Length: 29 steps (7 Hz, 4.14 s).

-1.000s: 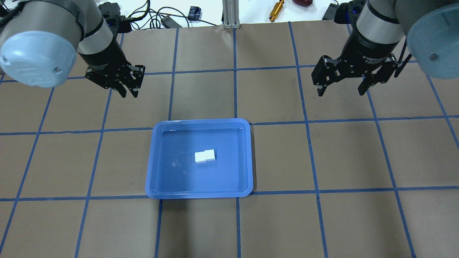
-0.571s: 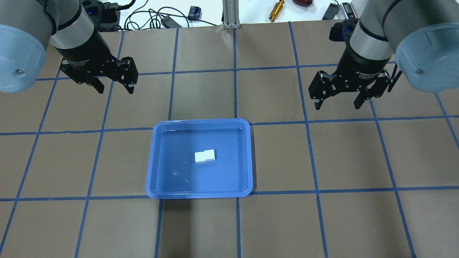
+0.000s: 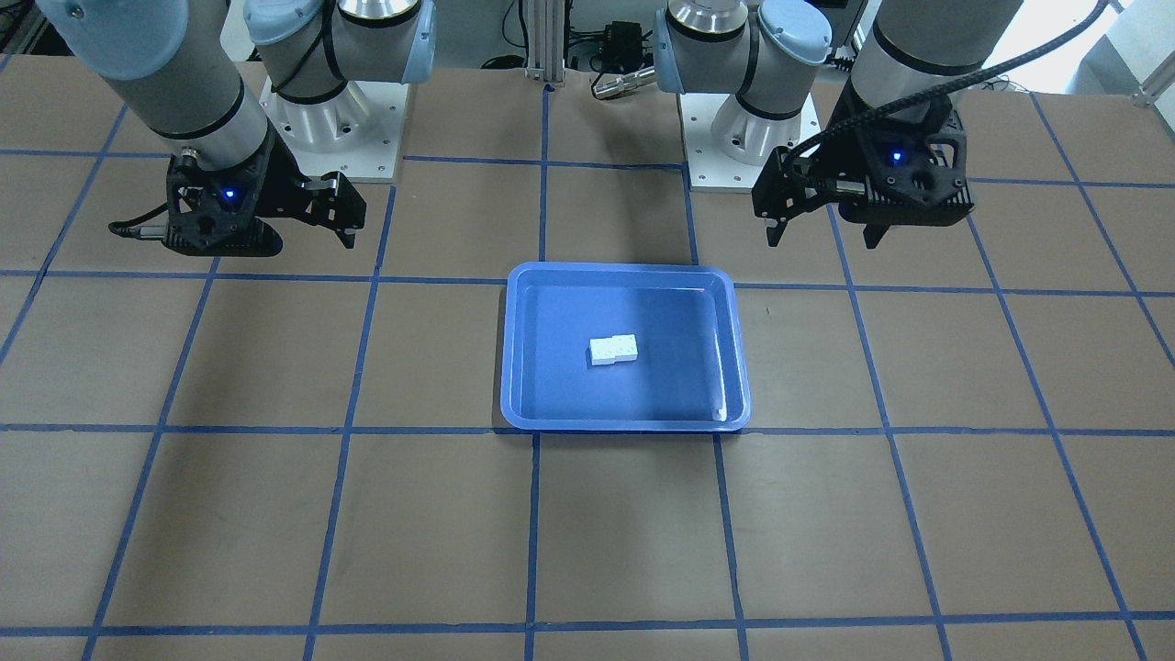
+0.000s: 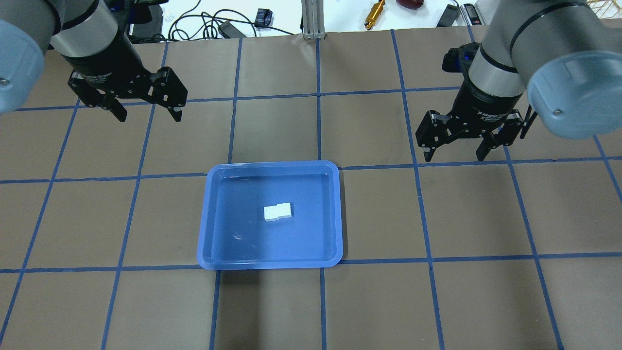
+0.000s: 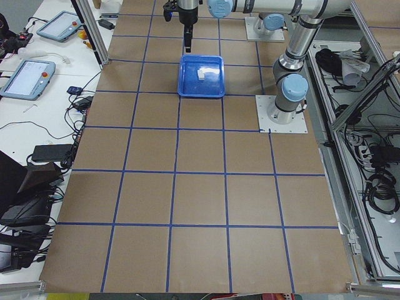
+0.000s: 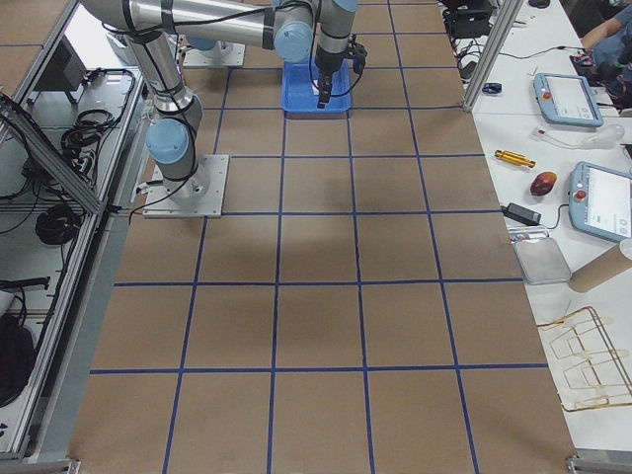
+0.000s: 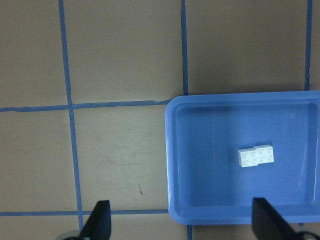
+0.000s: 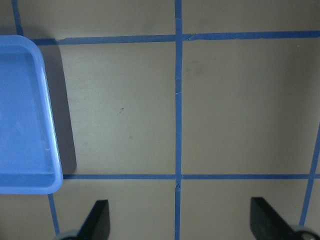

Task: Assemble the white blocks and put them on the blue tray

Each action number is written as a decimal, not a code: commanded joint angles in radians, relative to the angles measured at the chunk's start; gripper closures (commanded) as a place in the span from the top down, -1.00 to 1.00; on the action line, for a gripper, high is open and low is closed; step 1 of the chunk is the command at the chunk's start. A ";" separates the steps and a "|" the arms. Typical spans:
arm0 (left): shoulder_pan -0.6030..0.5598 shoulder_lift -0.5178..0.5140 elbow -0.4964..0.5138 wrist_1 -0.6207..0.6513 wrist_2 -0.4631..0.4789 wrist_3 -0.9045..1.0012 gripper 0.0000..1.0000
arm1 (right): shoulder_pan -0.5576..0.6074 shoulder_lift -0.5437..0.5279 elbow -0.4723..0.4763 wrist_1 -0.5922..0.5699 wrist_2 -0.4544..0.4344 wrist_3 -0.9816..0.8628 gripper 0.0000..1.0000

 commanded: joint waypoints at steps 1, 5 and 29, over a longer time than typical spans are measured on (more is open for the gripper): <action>-0.004 -0.012 0.004 -0.036 0.000 0.001 1.00 | 0.000 0.001 0.003 -0.002 -0.001 -0.001 1.00; -0.004 -0.021 0.006 -0.036 -0.004 0.001 1.00 | 0.000 0.001 0.000 -0.003 -0.001 -0.004 1.00; -0.004 -0.020 -0.005 -0.033 -0.005 0.004 1.00 | -0.005 -0.013 -0.068 -0.051 -0.054 0.007 1.00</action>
